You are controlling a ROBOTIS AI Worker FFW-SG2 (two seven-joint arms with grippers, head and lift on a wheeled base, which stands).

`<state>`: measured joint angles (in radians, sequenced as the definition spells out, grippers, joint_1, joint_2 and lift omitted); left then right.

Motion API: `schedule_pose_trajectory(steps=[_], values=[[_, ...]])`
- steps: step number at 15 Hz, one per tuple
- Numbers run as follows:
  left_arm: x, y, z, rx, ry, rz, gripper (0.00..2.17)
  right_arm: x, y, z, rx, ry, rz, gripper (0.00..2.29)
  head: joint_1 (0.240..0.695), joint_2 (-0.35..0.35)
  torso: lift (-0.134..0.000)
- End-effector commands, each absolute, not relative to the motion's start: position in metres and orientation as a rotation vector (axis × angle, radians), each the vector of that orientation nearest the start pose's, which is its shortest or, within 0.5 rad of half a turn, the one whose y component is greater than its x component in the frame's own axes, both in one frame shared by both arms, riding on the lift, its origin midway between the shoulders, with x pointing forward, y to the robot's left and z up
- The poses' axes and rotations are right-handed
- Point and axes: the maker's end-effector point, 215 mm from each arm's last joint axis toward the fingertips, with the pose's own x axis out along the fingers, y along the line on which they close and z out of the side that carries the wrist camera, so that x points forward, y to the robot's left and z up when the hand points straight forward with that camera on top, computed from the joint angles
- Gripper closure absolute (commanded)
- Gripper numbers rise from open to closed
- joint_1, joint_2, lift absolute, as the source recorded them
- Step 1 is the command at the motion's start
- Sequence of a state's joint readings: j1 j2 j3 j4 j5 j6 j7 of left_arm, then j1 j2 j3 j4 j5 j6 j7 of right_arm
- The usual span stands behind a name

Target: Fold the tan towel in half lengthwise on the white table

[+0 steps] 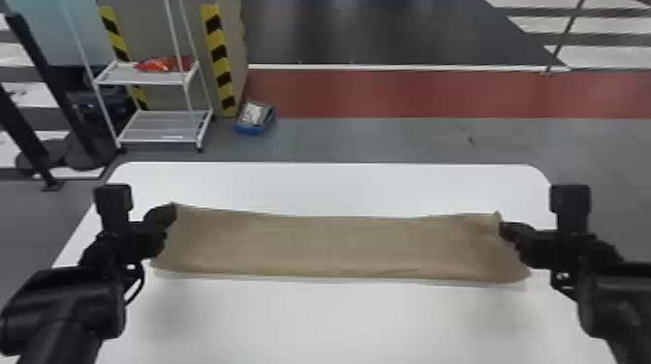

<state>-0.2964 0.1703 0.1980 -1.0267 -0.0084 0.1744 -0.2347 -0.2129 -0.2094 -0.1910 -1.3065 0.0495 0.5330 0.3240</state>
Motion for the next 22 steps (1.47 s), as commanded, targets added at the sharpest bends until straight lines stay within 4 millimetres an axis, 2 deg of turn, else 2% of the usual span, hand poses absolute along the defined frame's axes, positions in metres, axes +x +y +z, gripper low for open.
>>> schedule_pose_trajectory(steps=[1,3,5,8,12,18,22], values=[[0.627,0.383,-0.478,0.011,0.402,0.03,1.44,0.577,-0.4,-0.47,-0.015,0.58,0.007,1.5,0.695,-0.004,-0.057],[0.626,0.387,-0.471,0.01,0.386,0.034,1.45,0.573,-0.413,-0.463,-0.003,0.562,-0.009,1.5,0.695,-0.01,-0.057],[0.621,0.394,-0.477,0.0,0.407,0.048,1.45,0.57,-0.422,-0.465,0.007,0.561,-0.02,1.5,0.695,-0.02,-0.057],[0.62,0.394,-0.478,0.008,0.41,0.049,1.44,0.57,-0.421,-0.468,0.003,0.55,-0.017,1.5,0.695,-0.025,-0.057],[0.62,0.387,-0.484,0.073,0.435,0.042,1.44,0.565,-0.417,-0.486,-0.02,0.574,-0.009,1.5,0.695,-0.026,-0.057],[0.629,0.367,-0.485,0.111,0.441,0.019,1.44,0.565,-0.416,-0.491,-0.027,0.579,-0.018,1.5,0.695,-0.035,-0.057],[0.629,0.366,-0.491,0.114,0.453,0.024,1.44,0.571,-0.412,-0.494,-0.048,0.58,-0.011,1.5,0.695,-0.044,-0.057]])
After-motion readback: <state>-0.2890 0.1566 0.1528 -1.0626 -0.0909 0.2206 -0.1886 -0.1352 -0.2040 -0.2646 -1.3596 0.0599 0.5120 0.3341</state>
